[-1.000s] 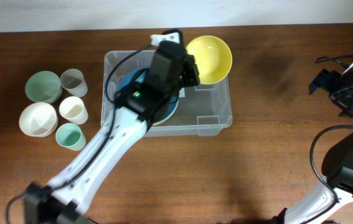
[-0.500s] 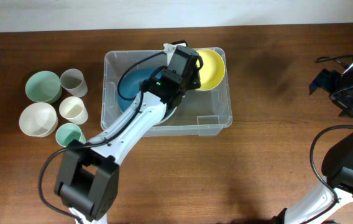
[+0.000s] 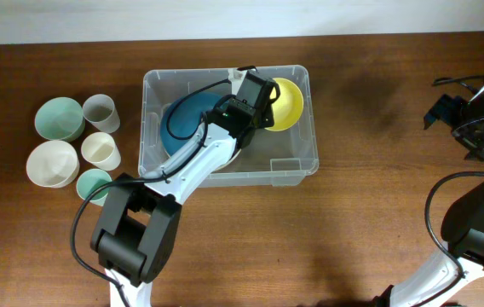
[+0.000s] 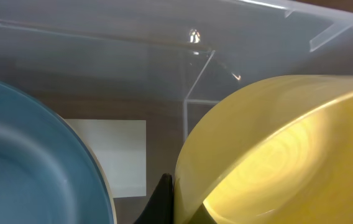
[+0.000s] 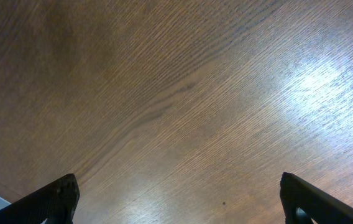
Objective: Pack container
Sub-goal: 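Lower the yellow bowl into the bin's right side and release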
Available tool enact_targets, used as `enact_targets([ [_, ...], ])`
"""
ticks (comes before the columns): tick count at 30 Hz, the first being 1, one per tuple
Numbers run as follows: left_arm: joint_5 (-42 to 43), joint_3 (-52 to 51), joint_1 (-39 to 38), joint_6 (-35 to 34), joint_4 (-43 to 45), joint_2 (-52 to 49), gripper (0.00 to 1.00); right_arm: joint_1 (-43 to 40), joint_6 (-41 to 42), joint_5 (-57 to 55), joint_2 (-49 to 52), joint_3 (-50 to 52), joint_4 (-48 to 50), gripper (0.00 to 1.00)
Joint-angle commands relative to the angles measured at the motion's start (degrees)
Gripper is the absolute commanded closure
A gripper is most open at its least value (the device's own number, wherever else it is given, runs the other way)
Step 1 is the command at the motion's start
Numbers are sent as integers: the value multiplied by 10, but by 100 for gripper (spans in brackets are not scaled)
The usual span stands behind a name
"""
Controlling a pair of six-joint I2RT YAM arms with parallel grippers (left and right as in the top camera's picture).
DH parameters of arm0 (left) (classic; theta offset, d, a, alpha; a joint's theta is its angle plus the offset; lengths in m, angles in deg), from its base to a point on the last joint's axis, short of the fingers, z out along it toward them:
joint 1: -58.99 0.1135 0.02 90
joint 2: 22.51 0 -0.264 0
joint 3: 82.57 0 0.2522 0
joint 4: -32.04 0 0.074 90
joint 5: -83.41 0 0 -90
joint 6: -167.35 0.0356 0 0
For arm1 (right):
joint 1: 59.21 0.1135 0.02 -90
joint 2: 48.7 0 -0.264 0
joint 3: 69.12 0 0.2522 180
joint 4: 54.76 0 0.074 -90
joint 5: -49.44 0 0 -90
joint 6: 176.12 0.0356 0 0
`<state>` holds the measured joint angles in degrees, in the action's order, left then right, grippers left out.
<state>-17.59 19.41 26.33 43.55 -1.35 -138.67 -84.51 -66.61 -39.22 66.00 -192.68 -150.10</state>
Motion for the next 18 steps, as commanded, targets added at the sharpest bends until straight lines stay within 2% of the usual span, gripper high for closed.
enact_targets([
  [1,-8,13,5,9,3,-13,98,2,5,-5,0,1,0,1],
  [18,-8,13,5,9,-5,-48,98,2,5,-5,0,1,0,1],
])
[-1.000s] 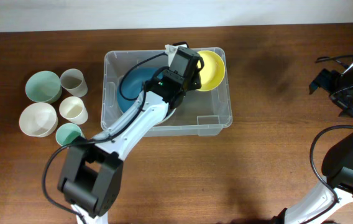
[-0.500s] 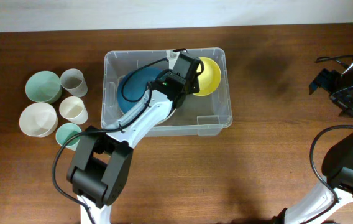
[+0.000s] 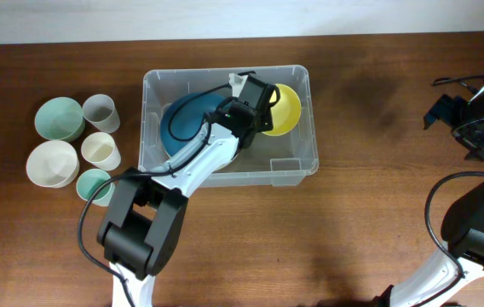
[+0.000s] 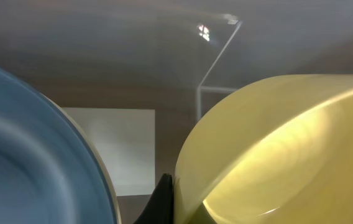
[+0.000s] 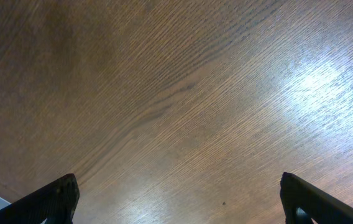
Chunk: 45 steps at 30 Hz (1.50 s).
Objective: Pack container
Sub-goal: 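Lower the yellow bowl into the bin's right side and release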
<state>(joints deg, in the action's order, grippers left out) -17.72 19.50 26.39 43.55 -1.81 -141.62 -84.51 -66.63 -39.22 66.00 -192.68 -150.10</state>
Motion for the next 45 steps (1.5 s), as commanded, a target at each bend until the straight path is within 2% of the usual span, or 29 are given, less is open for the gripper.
enact_targets([
  [1,-7,12,4,9,-1,-22,98,2,5,-5,0,1,0,1],
  [12,-7,12,12,9,4,-31,97,2,5,-5,0,1,0,1],
  [21,-7,13,12,10,13,-31,77,2,5,-5,0,1,0,1],
  [28,-7,34,12,40,12,-30,76,2,5,-5,0,1,0,1],
  [32,-7,37,12,40,10,-30,76,2,5,-5,0,1,0,1],
  [35,-7,37,12,40,10,-30,71,2,5,-5,0,1,0,1],
  [45,-7,37,13,40,8,-30,69,2,5,-5,0,1,0,1],
])
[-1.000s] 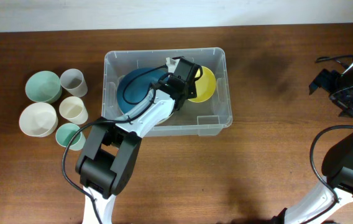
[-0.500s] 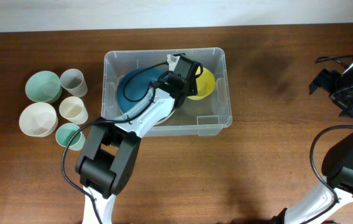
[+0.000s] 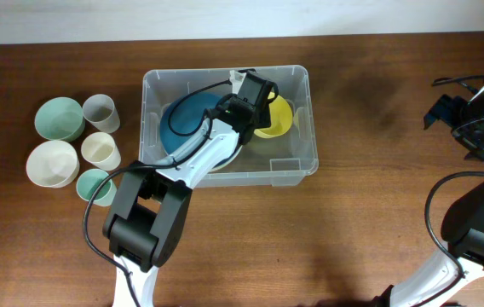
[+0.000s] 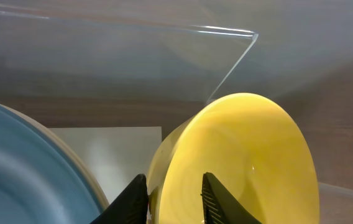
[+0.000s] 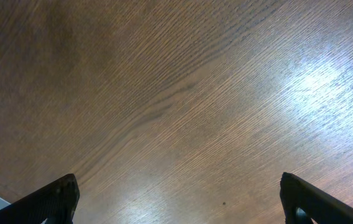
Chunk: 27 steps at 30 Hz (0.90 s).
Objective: Pack container
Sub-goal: 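Lower the yellow bowl into the bin's right side and release, then move the left gripper back to the white bowl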
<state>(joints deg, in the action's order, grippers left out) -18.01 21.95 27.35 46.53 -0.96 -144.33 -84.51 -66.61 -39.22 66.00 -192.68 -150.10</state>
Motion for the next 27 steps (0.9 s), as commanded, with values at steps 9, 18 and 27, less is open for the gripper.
enact_targets([
  [9,-4,31,4,53,-5,-3,58,2,5,-5,0,1,0,1],
  [18,-6,134,4,96,-61,-3,52,2,5,-5,0,1,0,1],
  [27,-50,200,33,97,-145,1,14,2,5,-5,0,1,0,1],
])
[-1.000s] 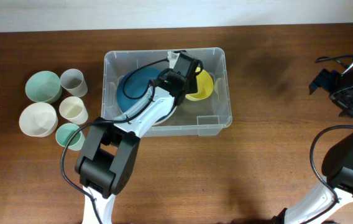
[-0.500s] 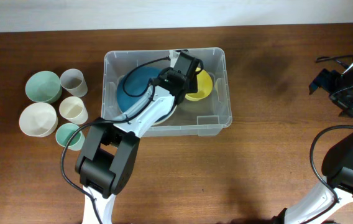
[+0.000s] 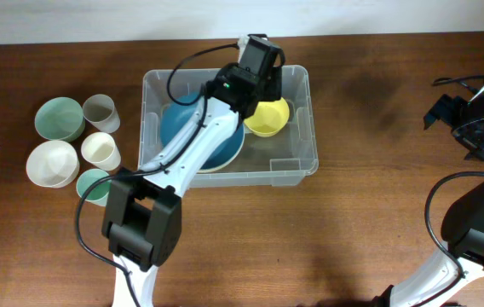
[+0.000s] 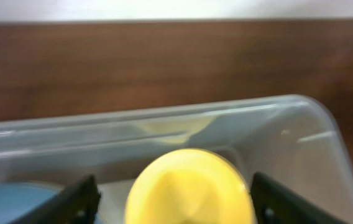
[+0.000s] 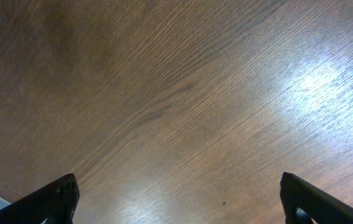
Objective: Pack container
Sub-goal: 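Move the left gripper back to the white bowl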
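A clear plastic container [image 3: 303, 164] sits mid-table. Inside it lie a blue plate [image 3: 182, 128] on the left and a yellow bowl [image 3: 267, 118] at the back right, open side up. My left gripper [image 3: 262, 61] hovers above the container's back wall, open, with nothing between its fingers; in the left wrist view the yellow bowl [image 4: 187, 190] lies below, between the two spread fingers [image 4: 74, 202]. My right gripper [image 3: 472, 128] is far off at the table's right edge, open over bare wood [image 5: 176, 106].
Left of the container stand a green bowl [image 3: 59, 118], a white bowl [image 3: 52, 163], a grey cup [image 3: 100, 112], a cream cup [image 3: 100, 150] and a small green cup [image 3: 94, 184]. A white label shows on the container's floor at the front right [image 3: 285, 165].
My left gripper has opened wide and risen from the yellow bowl to above the container's back wall. The bowl now lies flat in the container. The right arm has not moved.
My left gripper held the yellow bowl tilted inside the container beside the blue plate. It was lower and further in at each later moment, the fingers still on its rim. Now the bowl rests free and the gripper is up and open.
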Available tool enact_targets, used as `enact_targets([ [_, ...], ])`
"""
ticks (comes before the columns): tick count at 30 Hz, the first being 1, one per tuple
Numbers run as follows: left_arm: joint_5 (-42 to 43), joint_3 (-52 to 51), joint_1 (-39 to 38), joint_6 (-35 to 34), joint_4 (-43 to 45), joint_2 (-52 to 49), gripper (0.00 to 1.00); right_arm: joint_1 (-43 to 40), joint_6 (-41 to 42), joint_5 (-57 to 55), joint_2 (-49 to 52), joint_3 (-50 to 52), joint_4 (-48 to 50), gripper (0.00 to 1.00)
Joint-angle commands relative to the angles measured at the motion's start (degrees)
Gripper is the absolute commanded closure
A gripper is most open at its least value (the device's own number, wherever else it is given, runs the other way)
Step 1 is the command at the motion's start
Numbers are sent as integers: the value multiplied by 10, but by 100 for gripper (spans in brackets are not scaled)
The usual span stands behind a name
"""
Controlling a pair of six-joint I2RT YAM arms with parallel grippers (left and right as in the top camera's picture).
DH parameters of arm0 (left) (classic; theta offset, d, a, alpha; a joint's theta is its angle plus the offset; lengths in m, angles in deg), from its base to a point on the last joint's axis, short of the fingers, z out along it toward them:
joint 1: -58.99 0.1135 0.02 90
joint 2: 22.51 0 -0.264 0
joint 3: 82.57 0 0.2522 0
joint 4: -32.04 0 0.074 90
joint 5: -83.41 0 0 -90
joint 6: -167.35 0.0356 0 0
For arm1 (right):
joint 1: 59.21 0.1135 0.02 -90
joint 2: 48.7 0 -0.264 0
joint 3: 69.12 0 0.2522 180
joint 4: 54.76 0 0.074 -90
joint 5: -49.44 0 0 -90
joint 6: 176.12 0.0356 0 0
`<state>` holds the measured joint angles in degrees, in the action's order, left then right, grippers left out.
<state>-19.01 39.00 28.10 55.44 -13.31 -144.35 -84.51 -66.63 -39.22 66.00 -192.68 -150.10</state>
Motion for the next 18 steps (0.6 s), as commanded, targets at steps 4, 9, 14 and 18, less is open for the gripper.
enact_targets([
  [4,-70,74,76,7,-111,16,1,2,5,-5,0,1,0,1],
  [9,-85,98,194,-73,-248,57,1,2,5,-5,0,1,0,1],
  [14,-49,98,350,-161,-361,72,1,2,5,-5,0,1,0,1],
  [18,38,93,468,-165,-401,72,1,2,5,-5,0,1,0,1],
])
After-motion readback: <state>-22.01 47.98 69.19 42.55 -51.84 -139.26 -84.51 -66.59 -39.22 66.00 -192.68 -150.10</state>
